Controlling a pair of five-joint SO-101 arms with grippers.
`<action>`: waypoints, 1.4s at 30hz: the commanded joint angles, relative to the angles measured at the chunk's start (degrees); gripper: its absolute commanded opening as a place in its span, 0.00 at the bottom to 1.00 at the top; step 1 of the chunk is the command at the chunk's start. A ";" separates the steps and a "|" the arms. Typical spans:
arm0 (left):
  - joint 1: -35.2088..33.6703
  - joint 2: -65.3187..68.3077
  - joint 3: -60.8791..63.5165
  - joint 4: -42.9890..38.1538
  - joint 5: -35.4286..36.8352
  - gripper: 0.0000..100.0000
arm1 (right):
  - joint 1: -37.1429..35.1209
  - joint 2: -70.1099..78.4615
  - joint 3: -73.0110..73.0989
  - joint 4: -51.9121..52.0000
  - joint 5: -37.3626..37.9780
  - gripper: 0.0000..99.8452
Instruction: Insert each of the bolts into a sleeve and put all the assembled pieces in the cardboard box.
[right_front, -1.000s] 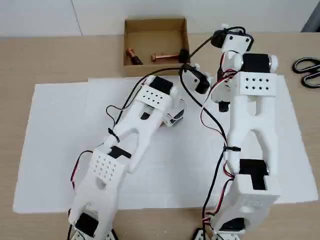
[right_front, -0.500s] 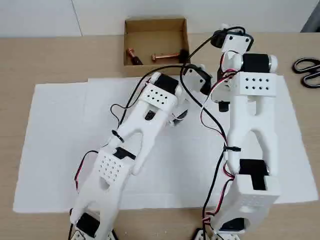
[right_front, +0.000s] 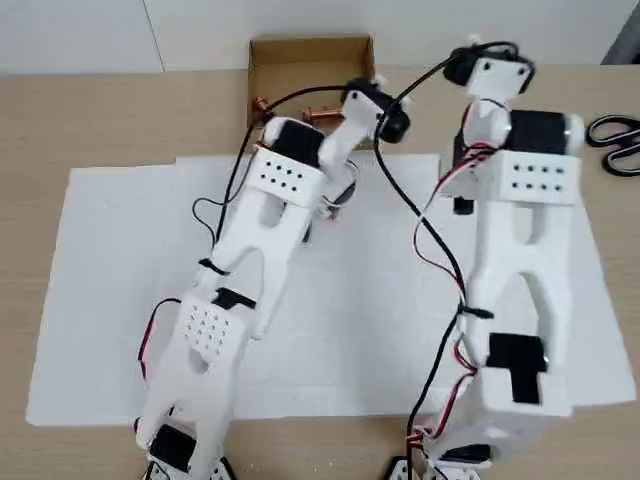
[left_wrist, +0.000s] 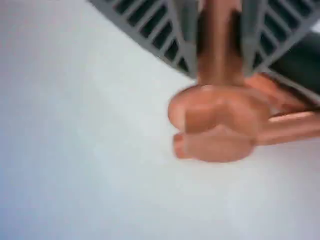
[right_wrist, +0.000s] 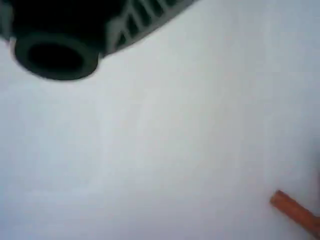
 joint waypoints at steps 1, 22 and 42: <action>-1.67 -5.63 -2.59 1.05 0.35 0.01 | 0.48 -8.22 -0.26 -0.48 0.44 0.00; -7.91 -44.40 12.97 1.05 4.66 0.01 | 0.13 -53.76 12.84 -0.13 0.62 0.00; -7.65 -78.86 59.38 -14.95 4.66 0.01 | -13.49 -78.46 72.44 -47.52 0.26 0.00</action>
